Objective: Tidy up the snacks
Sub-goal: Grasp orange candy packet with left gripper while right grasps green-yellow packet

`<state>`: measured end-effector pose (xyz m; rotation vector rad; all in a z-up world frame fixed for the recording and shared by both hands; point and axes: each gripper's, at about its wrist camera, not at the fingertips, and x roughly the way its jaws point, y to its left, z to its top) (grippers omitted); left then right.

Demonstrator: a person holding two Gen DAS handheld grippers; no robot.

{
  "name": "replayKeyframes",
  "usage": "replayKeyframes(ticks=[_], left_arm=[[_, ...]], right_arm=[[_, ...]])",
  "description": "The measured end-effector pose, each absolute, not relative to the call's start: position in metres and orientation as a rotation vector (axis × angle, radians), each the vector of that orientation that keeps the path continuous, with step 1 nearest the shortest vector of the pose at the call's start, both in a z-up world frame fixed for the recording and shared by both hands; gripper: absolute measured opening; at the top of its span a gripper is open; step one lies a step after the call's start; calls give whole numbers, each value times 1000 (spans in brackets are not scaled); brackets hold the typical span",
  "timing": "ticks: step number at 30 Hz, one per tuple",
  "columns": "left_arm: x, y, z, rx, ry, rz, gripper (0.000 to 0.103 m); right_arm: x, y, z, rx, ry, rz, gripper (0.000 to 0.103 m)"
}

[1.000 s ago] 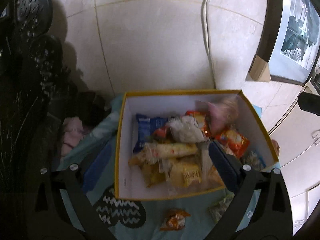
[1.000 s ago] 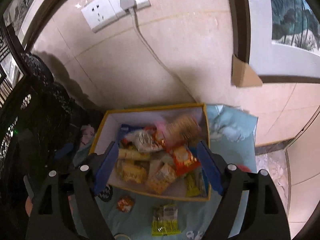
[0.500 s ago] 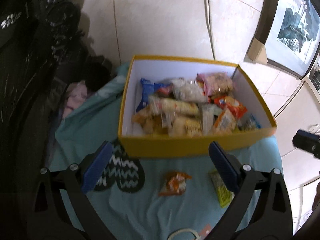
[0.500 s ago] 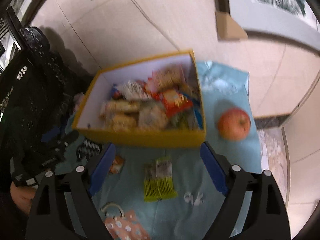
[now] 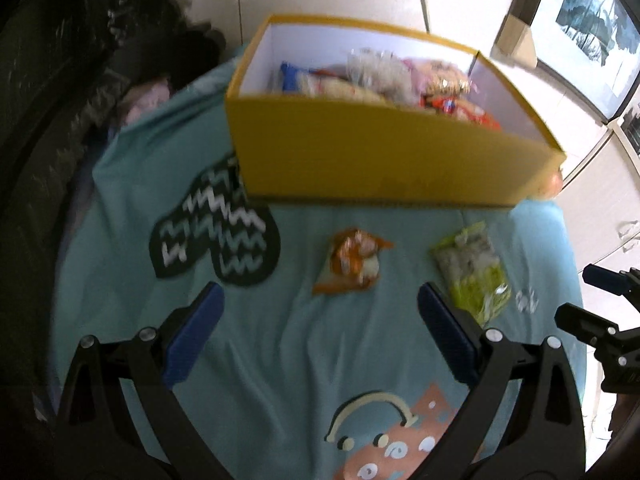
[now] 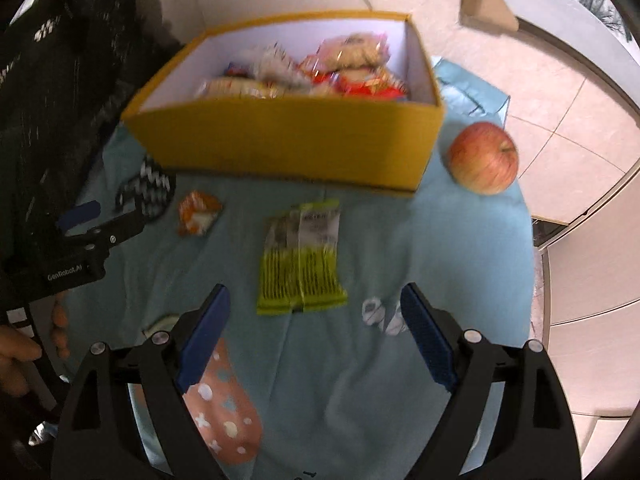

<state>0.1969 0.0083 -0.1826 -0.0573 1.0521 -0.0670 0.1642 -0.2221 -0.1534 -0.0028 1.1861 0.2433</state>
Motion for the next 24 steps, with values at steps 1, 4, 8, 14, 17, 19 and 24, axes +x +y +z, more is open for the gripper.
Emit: replayKeyframes(ticks=[1,4,8,14,17,19,24], left_arm=[[195,8,-187,-55,1053,-70,99],[194,9,-199,-32,1054,-69,99],[203,8,-208,-36,1042,-76,99],[223,-7,-228,-2,1044,-106,99],[233,-12,-238,8,1034,-115,99],[238,-14,-243,14,1027,-110,99],[246,-18,-259,42,1037,-103,98]], right_arm=[[163,-222,-156,-4,1190,244,87],[165,-219,-168,-13,1205,238,87],[168,-208,-185,-57,1209,242,87],[174,-187,-206,-154,1147,274,87],[186,-184,-217,-139,1149,253,87],[195,-184,-225,-106,1170,237,87],[210,-169,-244,-180,1182,210,87]])
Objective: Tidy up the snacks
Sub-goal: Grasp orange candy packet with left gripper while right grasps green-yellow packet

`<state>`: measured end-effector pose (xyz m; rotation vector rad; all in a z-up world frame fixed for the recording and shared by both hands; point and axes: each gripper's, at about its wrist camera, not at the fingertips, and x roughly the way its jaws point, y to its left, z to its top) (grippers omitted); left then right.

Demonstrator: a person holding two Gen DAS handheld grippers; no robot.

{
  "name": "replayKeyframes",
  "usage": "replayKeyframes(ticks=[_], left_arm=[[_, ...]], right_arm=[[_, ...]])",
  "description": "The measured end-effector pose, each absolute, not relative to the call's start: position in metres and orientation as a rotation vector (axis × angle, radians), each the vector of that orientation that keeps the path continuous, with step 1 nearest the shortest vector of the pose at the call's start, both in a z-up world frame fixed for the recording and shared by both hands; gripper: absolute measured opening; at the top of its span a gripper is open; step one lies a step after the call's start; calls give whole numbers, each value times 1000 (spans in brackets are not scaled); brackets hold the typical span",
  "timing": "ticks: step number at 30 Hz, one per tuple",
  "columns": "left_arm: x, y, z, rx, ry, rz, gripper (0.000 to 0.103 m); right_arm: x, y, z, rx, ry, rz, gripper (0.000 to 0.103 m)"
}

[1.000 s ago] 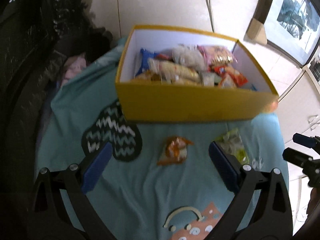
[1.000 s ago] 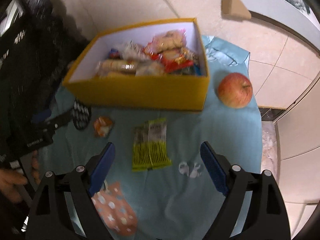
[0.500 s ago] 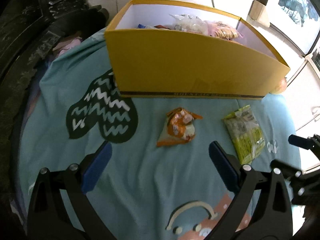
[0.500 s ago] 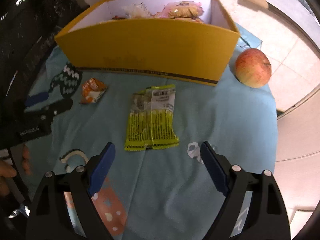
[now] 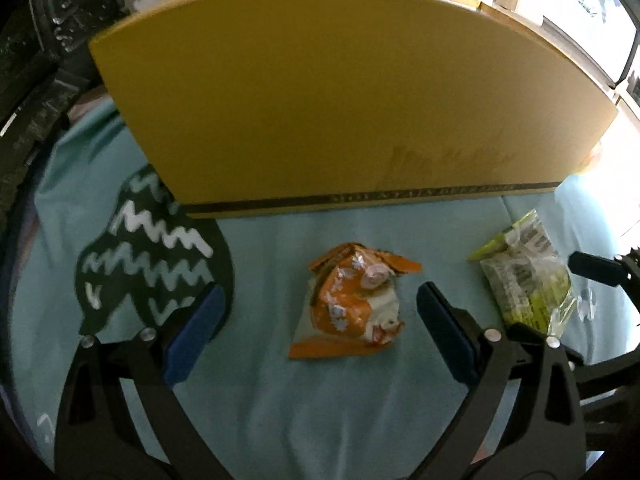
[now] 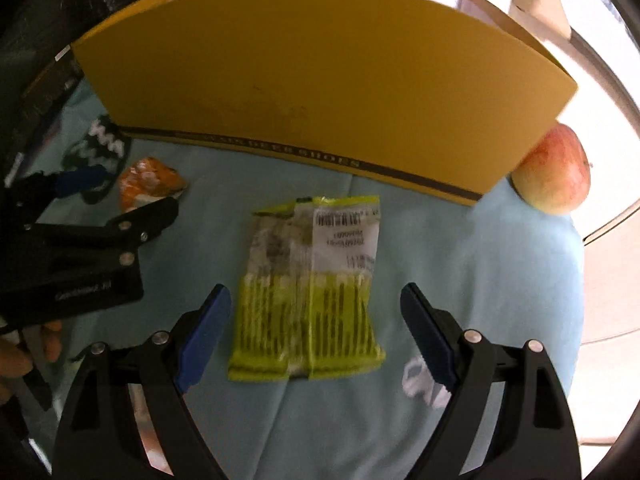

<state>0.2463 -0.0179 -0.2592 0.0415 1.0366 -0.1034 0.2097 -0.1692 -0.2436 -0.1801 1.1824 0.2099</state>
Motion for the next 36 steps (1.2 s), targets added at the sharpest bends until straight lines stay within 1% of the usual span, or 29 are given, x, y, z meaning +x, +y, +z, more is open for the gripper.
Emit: replayKeyframes(ticks=[2,3,5,10,13,14,15,16,17,18,19,20,21,25,36], left_arm=[[246,-20,-265,62,1037,-106,98],[246,-21,-266,68,1031,-110,99],[246,-20,-267,67,1019,-114,100],[244,-20,-267,69,1006,-118,99],[240,-23,-266,76,992,-134,92],[233,-25,-265,82,988,-143,85],[230,-29,-264,91,982,-158,77],[228,-32,-263,99,981,-166,75],[227,-34,-262,102,979,-174,69],[225,-35,-262,104,978,-183,65],[223,-37,-261,108,976,-192,62],[222,-38,-261,112,973,-196,51],[221,-38,-259,106,972,-202,43],[221,-33,-256,57,988,-215,41],[206,-25,-242,70,981,-201,40]], right_arm=[[211,-167,-250,-191,1175,194,94],[212,-170,-252,-182,1178,167,102],[215,-180,-256,-93,1197,171,102],[209,-177,-254,-108,1175,166,102],[209,-177,-253,-115,1183,172,102],[209,-178,-252,-109,1189,175,102],[209,-179,-251,-107,1185,174,100],[208,-178,-249,-107,1174,179,93],[207,-176,-247,-114,1165,191,87],[203,-174,-243,-128,1153,218,75],[201,-170,-241,-144,1149,228,69],[201,-169,-241,-145,1153,232,68],[201,-171,-240,-129,1160,234,67],[201,-178,-236,-94,1174,243,63],[184,-186,-223,-37,1178,268,63]])
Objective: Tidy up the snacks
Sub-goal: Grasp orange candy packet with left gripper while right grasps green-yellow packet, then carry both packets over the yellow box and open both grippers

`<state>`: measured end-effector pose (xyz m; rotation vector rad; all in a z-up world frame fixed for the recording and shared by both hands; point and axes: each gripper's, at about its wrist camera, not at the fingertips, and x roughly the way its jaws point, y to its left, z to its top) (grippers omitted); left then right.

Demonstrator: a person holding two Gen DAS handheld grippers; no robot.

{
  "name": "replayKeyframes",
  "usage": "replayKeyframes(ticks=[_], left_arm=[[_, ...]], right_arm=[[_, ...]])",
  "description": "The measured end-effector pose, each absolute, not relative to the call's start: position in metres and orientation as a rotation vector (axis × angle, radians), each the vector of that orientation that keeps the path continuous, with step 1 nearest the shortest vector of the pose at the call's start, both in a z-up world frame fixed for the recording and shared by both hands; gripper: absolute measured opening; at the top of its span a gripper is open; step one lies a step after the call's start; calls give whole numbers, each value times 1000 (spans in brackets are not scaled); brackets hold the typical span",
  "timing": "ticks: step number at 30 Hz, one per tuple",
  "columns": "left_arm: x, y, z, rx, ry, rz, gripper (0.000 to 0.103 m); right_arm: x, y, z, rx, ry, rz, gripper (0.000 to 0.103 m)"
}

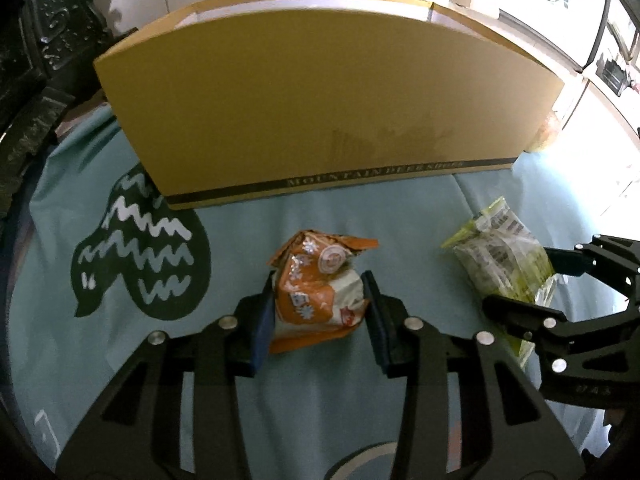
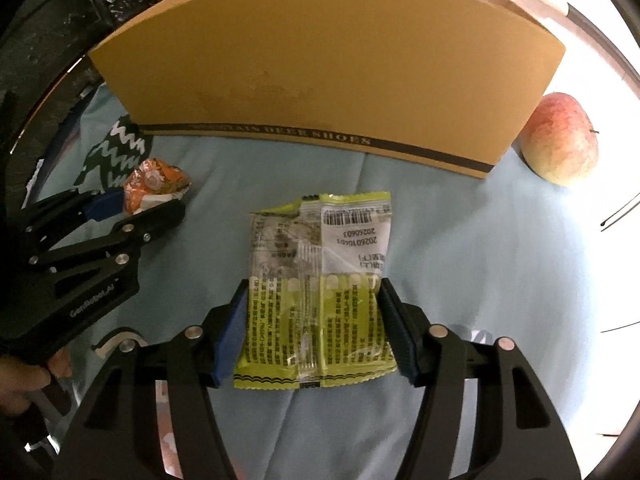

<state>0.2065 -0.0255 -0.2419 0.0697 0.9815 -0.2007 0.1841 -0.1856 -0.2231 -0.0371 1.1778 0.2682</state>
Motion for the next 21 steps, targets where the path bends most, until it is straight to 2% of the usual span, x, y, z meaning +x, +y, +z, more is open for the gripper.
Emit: replayKeyframes(ticks=[21], left_arm=[[171,-11,-186,44,926,-176,41]], right_arm=[[133,-189,-172,-6,1089,300,63]])
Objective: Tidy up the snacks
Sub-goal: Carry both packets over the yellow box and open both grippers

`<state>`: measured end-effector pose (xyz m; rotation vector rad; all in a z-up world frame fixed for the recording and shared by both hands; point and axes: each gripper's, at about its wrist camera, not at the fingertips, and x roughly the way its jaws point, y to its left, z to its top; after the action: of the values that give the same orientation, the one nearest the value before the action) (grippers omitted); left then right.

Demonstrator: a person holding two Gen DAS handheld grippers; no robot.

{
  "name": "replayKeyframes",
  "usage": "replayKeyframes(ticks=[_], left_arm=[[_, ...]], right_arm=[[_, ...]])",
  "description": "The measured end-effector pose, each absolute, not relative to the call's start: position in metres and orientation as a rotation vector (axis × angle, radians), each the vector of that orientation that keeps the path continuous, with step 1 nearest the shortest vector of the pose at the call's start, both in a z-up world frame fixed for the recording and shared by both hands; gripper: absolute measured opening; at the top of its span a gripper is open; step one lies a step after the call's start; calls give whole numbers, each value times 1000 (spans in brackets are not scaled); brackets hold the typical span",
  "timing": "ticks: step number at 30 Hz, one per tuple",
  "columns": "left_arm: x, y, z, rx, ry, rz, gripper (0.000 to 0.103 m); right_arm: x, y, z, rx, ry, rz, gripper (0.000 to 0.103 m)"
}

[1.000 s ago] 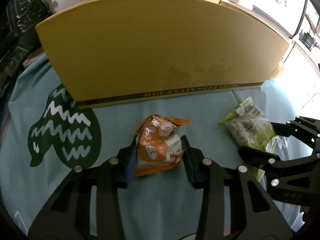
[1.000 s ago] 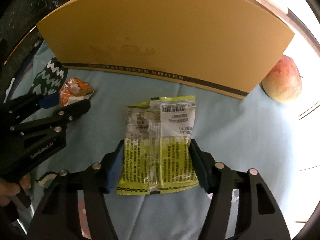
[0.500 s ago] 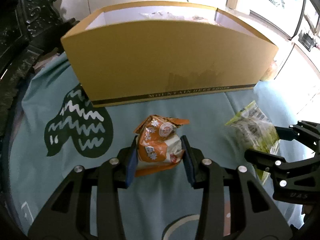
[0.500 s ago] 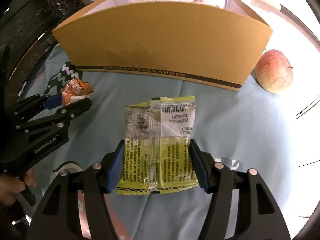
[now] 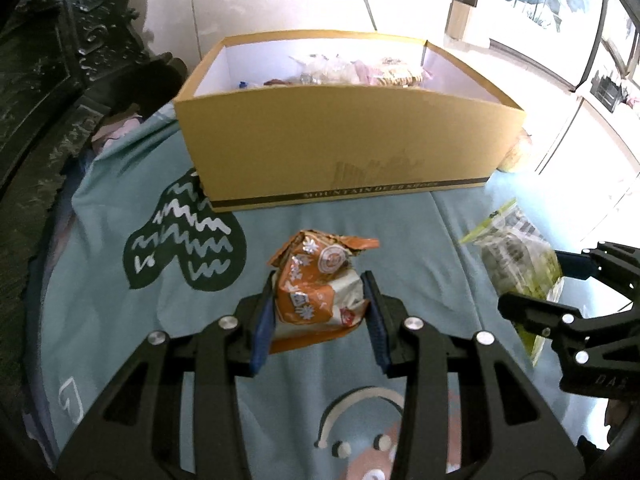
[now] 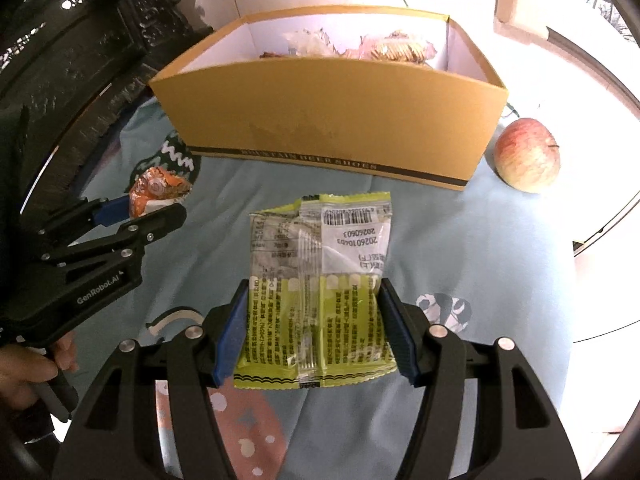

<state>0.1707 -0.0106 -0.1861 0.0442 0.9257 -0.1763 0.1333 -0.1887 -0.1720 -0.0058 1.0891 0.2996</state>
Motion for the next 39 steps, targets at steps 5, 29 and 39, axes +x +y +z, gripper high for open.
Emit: replayKeyframes(ticks=[5,29,39], left_arm=[[158,-6,-162,13,876,-181,41],[301,-44,-27,34,736,-180,93],[299,-4,-69,-59,837,-18,101]], right_arm=[[123,-198,-152,22,1050,300,63],[278,-213,-6,80,873,326,77],[268,-220,-33,71,900,268,82]])
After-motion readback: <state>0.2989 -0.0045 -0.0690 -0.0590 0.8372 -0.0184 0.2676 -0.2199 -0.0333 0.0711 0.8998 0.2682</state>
